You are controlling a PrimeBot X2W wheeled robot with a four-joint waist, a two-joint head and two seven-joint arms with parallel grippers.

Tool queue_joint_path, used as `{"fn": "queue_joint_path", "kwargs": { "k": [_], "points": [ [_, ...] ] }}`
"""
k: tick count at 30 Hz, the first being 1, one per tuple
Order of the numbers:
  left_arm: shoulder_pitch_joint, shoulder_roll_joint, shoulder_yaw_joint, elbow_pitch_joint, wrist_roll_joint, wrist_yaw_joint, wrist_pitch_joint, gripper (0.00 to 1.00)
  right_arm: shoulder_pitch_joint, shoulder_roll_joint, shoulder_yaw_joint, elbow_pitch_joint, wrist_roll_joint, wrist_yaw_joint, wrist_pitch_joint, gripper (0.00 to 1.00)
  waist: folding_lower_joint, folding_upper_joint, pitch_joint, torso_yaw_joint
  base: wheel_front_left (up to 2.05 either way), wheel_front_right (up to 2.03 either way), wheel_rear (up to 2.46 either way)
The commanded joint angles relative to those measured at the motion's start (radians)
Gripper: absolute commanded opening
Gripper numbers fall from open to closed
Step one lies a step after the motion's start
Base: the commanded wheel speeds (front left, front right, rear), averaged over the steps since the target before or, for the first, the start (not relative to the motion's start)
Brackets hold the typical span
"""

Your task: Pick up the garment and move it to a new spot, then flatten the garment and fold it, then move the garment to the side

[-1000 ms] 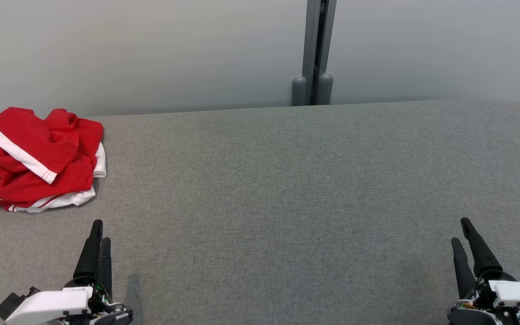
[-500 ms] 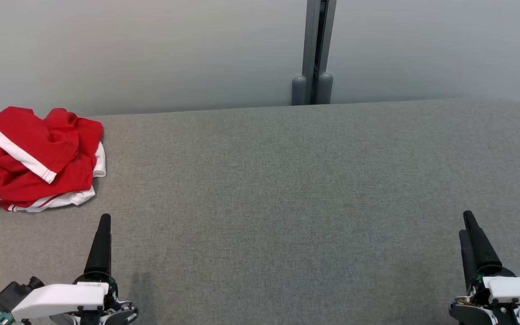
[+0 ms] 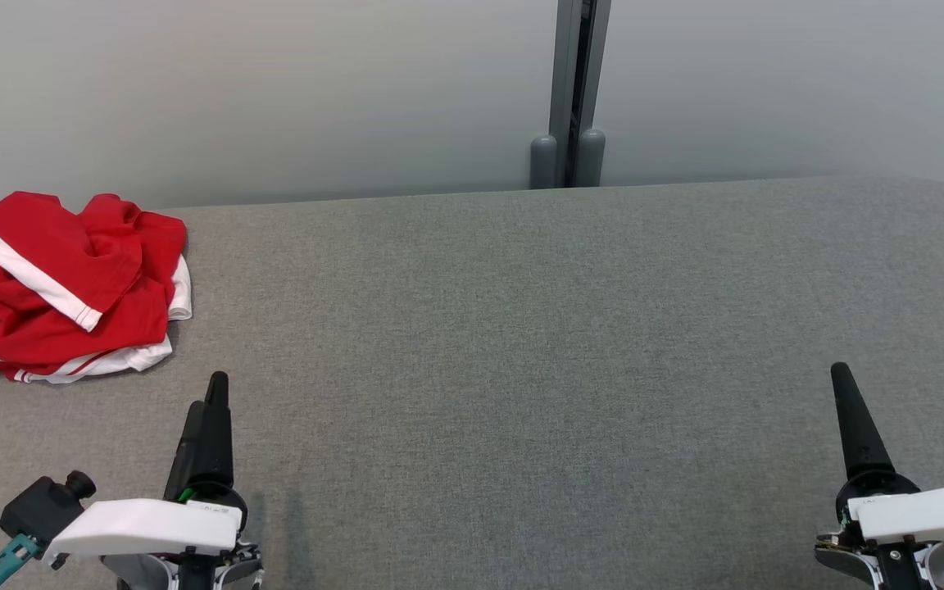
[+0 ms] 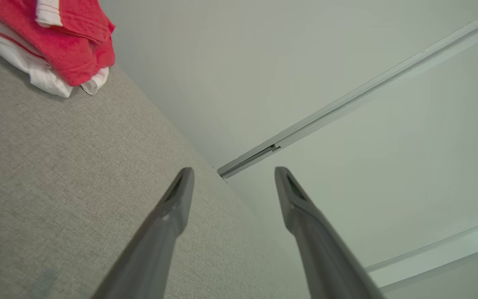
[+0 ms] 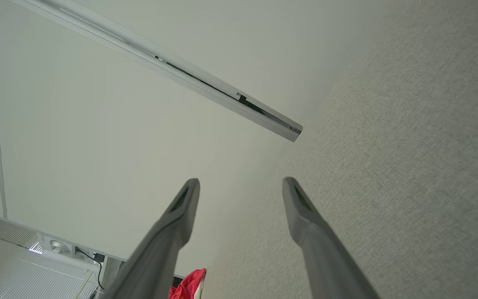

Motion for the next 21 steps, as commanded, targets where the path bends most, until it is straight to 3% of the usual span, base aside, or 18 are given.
{"fn": "queue_joint_path", "kwargs": {
  "k": [1,21],
  "points": [
    [-0.007,0.008,-0.007,-0.025,0.053,0.008,-0.011,1.0,-0.005,-0.01,0.006,-0.026,-0.048,0.001,-0.015,1.0,0.0,-0.0001,0.001,0.0,0.0,0.0,0.0],
    [0.022,0.011,-0.05,-0.009,0.427,0.05,-0.078,1.0,0.006,-0.013,0.069,-0.042,-0.418,0.001,-0.082,1.0,0.0,-0.0001,-0.003,0.002,0.0,0.0,0.0]
  ]
}}
